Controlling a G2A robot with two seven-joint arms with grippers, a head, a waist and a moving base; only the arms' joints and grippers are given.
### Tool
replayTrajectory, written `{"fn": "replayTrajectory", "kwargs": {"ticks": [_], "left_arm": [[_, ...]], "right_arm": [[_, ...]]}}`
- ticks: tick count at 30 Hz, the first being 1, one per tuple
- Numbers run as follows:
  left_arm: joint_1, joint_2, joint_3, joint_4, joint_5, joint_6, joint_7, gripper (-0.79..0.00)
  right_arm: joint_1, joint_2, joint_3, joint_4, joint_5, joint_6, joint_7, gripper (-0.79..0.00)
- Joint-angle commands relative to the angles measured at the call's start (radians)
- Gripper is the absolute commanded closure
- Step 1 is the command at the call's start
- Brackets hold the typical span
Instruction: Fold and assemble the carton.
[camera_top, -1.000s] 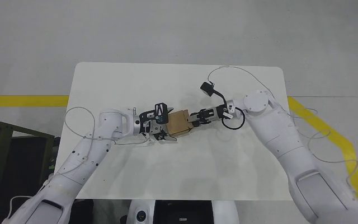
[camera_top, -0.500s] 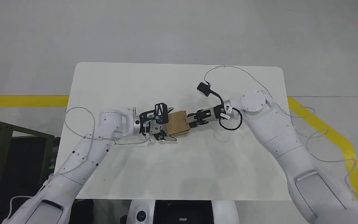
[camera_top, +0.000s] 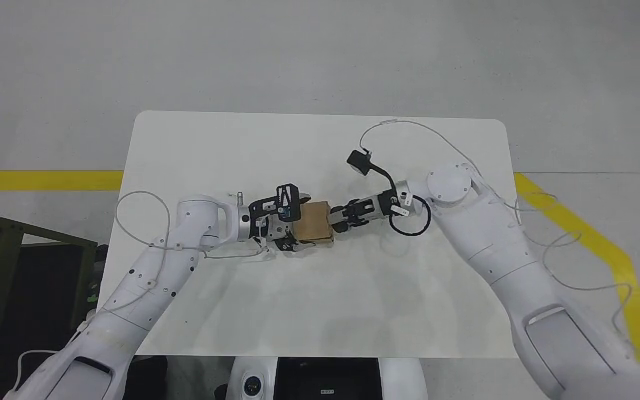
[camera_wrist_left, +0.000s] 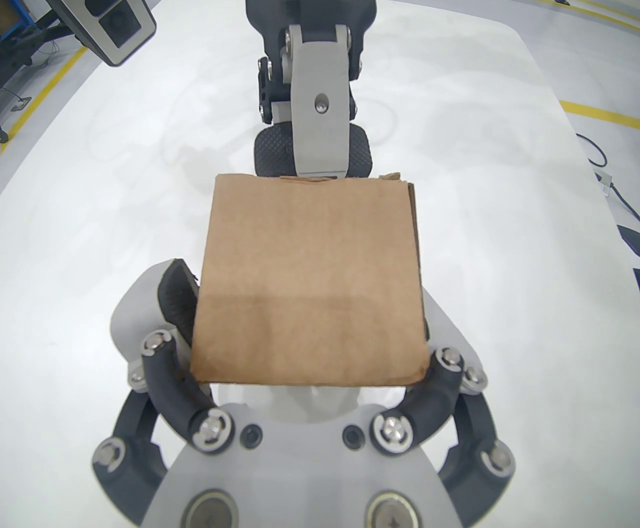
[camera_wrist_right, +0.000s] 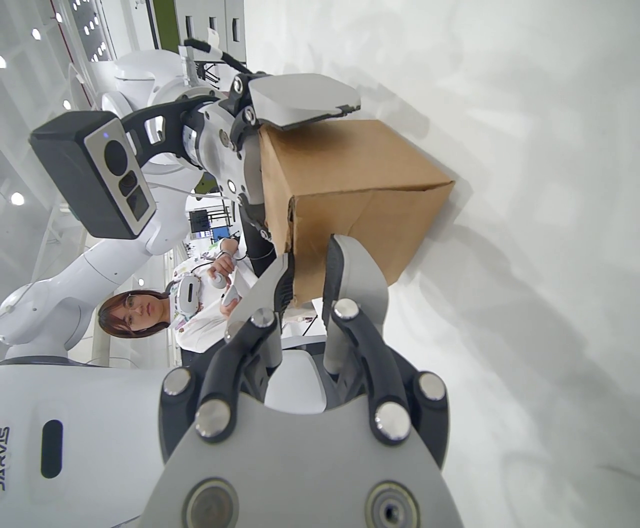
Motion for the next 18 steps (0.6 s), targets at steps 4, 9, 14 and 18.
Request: {"fn": "replayTrajectory", "kwargs": {"ticks": [4, 9, 14, 18], "left_arm": [[0.0, 0.0, 0.0, 0.001, 0.001, 0.0, 0.001, -0.785], [-0.001, 0.001, -0.005, 0.002, 0.003, 0.0, 0.003, -0.785], [-0.002, 0.004, -0.017, -0.005, -0.004, -0.009, 0.002, -0.785], [0.008, 0.012, -0.038, -0.031, -0.037, -0.043, 0.001, -0.785]], "right_arm": [[-0.001, 0.001, 0.009, 0.014, 0.008, -0.009, 0.005, -0.185], [-0.01, 0.013, 0.038, 0.02, 0.016, -0.025, 0.016, -0.212], [-0.034, 0.035, 0.089, 0.004, 0.018, -0.036, 0.023, -0.237], [-0.061, 0.056, 0.134, -0.026, 0.016, -0.062, 0.026, -0.277]]}}
